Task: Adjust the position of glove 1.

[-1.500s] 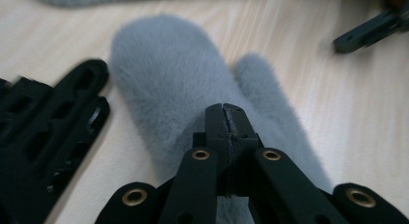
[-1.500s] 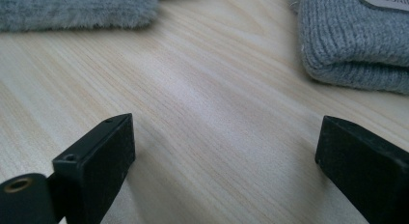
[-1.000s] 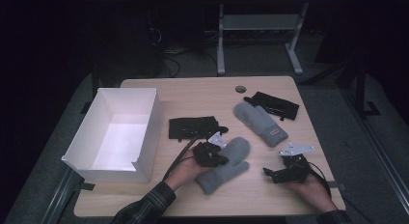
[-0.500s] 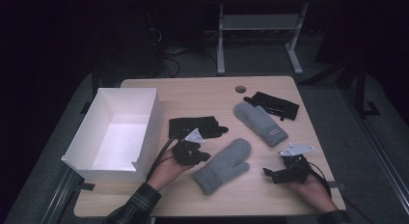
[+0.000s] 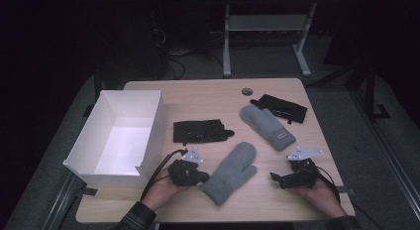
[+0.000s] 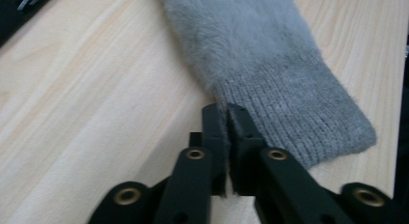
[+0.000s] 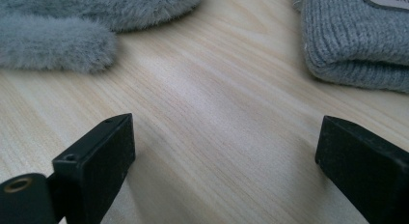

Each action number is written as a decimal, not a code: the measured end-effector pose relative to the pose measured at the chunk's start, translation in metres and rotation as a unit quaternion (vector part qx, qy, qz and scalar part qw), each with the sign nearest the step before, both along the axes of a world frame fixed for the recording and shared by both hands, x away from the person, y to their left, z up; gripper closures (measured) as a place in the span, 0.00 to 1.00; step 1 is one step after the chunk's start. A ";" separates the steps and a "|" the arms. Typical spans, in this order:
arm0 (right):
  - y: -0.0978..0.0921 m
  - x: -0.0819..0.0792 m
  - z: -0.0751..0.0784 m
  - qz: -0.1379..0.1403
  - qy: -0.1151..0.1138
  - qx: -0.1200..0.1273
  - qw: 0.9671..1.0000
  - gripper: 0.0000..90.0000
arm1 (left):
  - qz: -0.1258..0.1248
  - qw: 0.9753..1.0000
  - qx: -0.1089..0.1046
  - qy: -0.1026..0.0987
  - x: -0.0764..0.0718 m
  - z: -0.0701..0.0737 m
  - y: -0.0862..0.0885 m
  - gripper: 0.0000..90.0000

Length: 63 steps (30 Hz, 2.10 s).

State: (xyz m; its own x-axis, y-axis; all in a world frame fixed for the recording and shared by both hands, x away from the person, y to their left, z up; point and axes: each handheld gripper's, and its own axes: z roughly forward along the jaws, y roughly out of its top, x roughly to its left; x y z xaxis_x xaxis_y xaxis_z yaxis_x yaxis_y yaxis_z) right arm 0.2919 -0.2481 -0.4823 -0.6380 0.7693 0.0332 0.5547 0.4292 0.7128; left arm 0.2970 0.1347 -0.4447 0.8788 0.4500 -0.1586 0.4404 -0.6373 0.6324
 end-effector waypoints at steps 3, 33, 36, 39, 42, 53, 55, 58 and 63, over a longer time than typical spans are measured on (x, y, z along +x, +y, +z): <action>0.000 0.000 0.000 0.000 0.000 0.000 1.000 0.07 | 0.026 0.999 0.014 -0.021 0.006 0.000 0.008 0.81; -0.006 0.000 0.030 -0.001 -0.029 0.005 1.000 0.61 | 0.087 0.991 0.001 -0.098 0.020 -0.032 0.020 0.14; -0.010 0.014 0.038 -0.007 -0.021 0.009 1.000 0.81 | 0.091 0.991 -0.001 -0.098 0.020 -0.033 0.020 0.14; -0.016 0.033 0.042 -0.007 -0.012 0.013 1.000 0.99 | 0.092 0.991 -0.003 -0.097 0.020 -0.032 0.019 0.14; -0.021 0.053 0.047 -0.016 -0.011 0.017 1.000 1.00 | 0.092 0.991 -0.002 -0.097 0.020 -0.033 0.019 0.14; -0.018 0.113 0.045 -0.027 0.005 -0.021 0.999 1.00 | 0.094 0.991 -0.001 -0.096 0.020 -0.032 0.019 0.14; -0.017 0.118 0.043 -0.026 0.011 -0.027 0.999 1.00 | 0.094 0.991 -0.001 -0.096 0.020 -0.032 0.019 0.14; -0.017 0.122 0.039 -0.021 0.025 -0.029 0.999 1.00 | 0.094 0.991 -0.001 -0.096 0.020 -0.032 0.019 0.14; -0.017 0.115 0.039 -0.007 0.036 -0.037 0.999 1.00 | 0.095 0.991 -0.001 -0.095 0.020 -0.032 0.019 0.14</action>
